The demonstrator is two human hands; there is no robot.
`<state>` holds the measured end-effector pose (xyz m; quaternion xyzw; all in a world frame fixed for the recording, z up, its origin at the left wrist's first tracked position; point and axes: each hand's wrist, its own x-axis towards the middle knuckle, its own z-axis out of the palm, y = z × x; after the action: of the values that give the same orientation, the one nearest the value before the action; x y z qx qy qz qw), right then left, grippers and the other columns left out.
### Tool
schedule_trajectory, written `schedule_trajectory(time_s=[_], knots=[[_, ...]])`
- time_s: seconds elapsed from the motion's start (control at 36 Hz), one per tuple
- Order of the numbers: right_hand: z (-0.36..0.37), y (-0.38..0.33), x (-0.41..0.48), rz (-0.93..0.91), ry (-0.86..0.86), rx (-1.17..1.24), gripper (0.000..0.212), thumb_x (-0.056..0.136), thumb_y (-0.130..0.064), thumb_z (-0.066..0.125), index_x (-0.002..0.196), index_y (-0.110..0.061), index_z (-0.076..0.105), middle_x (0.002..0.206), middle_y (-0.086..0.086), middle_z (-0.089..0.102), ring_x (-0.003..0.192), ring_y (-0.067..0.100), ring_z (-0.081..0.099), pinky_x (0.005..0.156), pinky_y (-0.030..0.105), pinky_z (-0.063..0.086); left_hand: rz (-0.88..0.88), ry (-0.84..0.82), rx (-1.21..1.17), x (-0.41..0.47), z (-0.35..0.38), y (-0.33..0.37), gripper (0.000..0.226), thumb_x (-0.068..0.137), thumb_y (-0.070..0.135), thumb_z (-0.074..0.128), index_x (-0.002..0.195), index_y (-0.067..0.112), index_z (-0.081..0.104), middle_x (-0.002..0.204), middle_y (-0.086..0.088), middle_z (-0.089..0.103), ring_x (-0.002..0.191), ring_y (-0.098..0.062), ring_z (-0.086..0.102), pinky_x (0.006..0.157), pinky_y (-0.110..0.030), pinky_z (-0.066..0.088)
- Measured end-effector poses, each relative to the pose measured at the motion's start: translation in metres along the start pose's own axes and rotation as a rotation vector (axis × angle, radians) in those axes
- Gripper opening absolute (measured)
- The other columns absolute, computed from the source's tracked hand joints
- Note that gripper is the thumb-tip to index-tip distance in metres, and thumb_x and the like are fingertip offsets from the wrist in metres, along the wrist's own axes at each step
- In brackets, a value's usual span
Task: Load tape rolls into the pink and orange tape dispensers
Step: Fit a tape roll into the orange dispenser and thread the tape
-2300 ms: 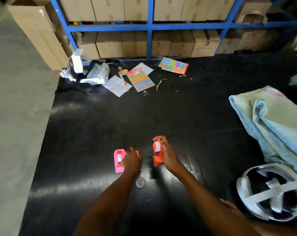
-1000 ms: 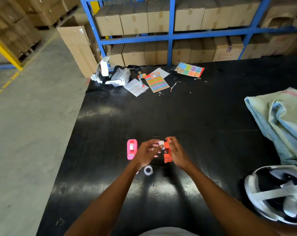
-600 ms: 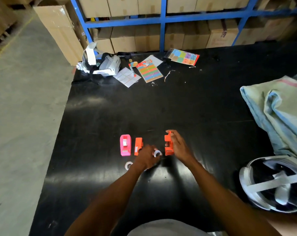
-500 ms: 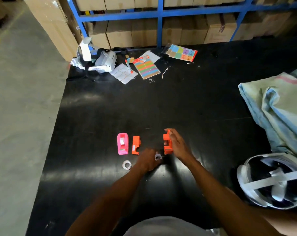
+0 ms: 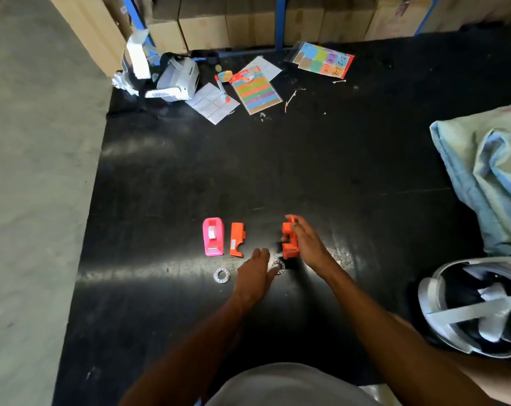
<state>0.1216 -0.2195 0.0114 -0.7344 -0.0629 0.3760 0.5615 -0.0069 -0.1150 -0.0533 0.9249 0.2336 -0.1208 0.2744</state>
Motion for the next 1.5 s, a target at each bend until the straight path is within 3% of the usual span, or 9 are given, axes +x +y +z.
schedule_trajectory(time_s=[0.11, 0.31, 0.44, 0.64, 0.86, 0.97, 1.14, 1.33, 1.5], knots=[[0.005, 0.003, 0.002, 0.010, 0.002, 0.030, 0.027, 0.107, -0.024, 0.035, 0.127, -0.019, 0.052, 0.086, 0.013, 0.060, 0.077, 0.024, 0.058, 0.065, 0.037, 0.050, 0.000, 0.158, -0.060, -0.015, -0.010, -0.026, 0.022, 0.092, 0.036, 0.057, 0.105, 0.020, 0.048, 0.112, -0.002, 0.055, 0.095, -0.025, 0.062, 0.076, -0.044, 0.053], [0.011, 0.015, 0.000, -0.002, -0.003, -0.026, 0.024, 0.084, -0.059, 0.041, 0.100, -0.053, 0.058, 0.082, 0.005, 0.067, 0.079, 0.022, 0.066, 0.076, 0.046, 0.054, -0.093, 0.048, 0.136, -0.025, 0.000, -0.046, 0.053, 0.084, 0.044, 0.067, 0.126, 0.015, 0.051, 0.134, -0.006, 0.049, 0.111, -0.027, 0.053, 0.089, -0.042, 0.049], [0.013, 0.012, -0.009, -0.057, -0.003, -0.047, 0.021, 0.103, -0.033, 0.038, 0.113, -0.036, 0.056, 0.083, 0.008, 0.065, 0.079, 0.020, 0.065, 0.073, 0.040, 0.052, -0.097, 0.053, 0.126, -0.027, -0.001, -0.038, 0.038, 0.091, 0.034, 0.059, 0.125, 0.016, 0.054, 0.131, -0.007, 0.054, 0.116, -0.026, 0.055, 0.095, -0.039, 0.041], [0.015, 0.013, -0.017, -0.065, -0.047, -0.066, 0.018, 0.100, -0.030, 0.042, 0.108, -0.033, 0.058, 0.075, 0.006, 0.062, 0.072, 0.019, 0.061, 0.058, 0.030, 0.047, -0.148, 0.190, -0.241, -0.034, -0.019, -0.021, 0.063, 0.082, 0.037, 0.071, 0.136, 0.020, 0.044, 0.115, -0.003, 0.067, 0.105, -0.028, 0.065, 0.087, -0.038, 0.050], [0.036, 0.007, -0.033, -0.147, -0.116, -0.173, 0.016, 0.105, -0.022, 0.043, 0.114, -0.024, 0.055, 0.079, 0.001, 0.060, 0.070, 0.014, 0.057, 0.065, 0.030, 0.047, -0.037, 0.277, -0.596, -0.033, -0.058, -0.002, 0.037, 0.068, 0.041, 0.079, 0.097, 0.024, 0.062, 0.085, 0.004, 0.070, 0.074, -0.011, 0.065, 0.073, -0.031, 0.054], [0.043, -0.010, -0.044, -0.209, -0.042, -0.178, 0.013, 0.105, -0.018, 0.042, 0.112, -0.019, 0.054, 0.084, -0.003, 0.059, 0.068, 0.006, 0.058, 0.065, 0.022, 0.047, -0.024, 0.307, -0.667, -0.040, -0.069, 0.000, 0.049, 0.061, 0.050, 0.077, 0.101, 0.026, 0.062, 0.092, 0.000, 0.073, 0.085, -0.019, 0.069, 0.080, -0.036, 0.057], [0.050, -0.009, -0.053, -0.189, -0.025, -0.212, 0.013, 0.104, -0.029, 0.043, 0.101, -0.031, 0.056, 0.081, -0.004, 0.061, 0.063, 0.007, 0.058, 0.059, 0.025, 0.045, 0.115, 0.360, -0.781, -0.059, -0.087, 0.009, 0.029, 0.080, 0.009, 0.078, 0.105, 0.013, 0.064, 0.093, 0.003, 0.068, 0.081, -0.007, 0.066, 0.076, -0.026, 0.056], [0.061, -0.015, -0.065, -0.225, 0.016, -0.285, 0.022, 0.103, -0.034, 0.041, 0.105, -0.024, 0.061, 0.101, 0.001, 0.070, 0.091, 0.017, 0.065, 0.082, 0.031, 0.049, 0.342, 0.361, -0.513, -0.075, -0.110, 0.004, 0.033, 0.084, 0.012, 0.074, 0.115, 0.018, 0.064, 0.106, -0.002, 0.060, 0.094, -0.009, 0.062, 0.078, -0.018, 0.052], [0.078, -0.019, -0.068, -0.263, 0.036, -0.243, 0.028, 0.098, -0.040, 0.039, 0.109, -0.029, 0.062, 0.110, 0.000, 0.070, 0.102, 0.018, 0.066, 0.095, 0.038, 0.051, 0.294, 0.378, -0.269, -0.078, -0.129, -0.012, 0.042, 0.082, 0.042, 0.073, 0.121, 0.032, 0.063, 0.130, 0.015, 0.059, 0.106, 0.001, 0.060, 0.086, -0.018, 0.049]])
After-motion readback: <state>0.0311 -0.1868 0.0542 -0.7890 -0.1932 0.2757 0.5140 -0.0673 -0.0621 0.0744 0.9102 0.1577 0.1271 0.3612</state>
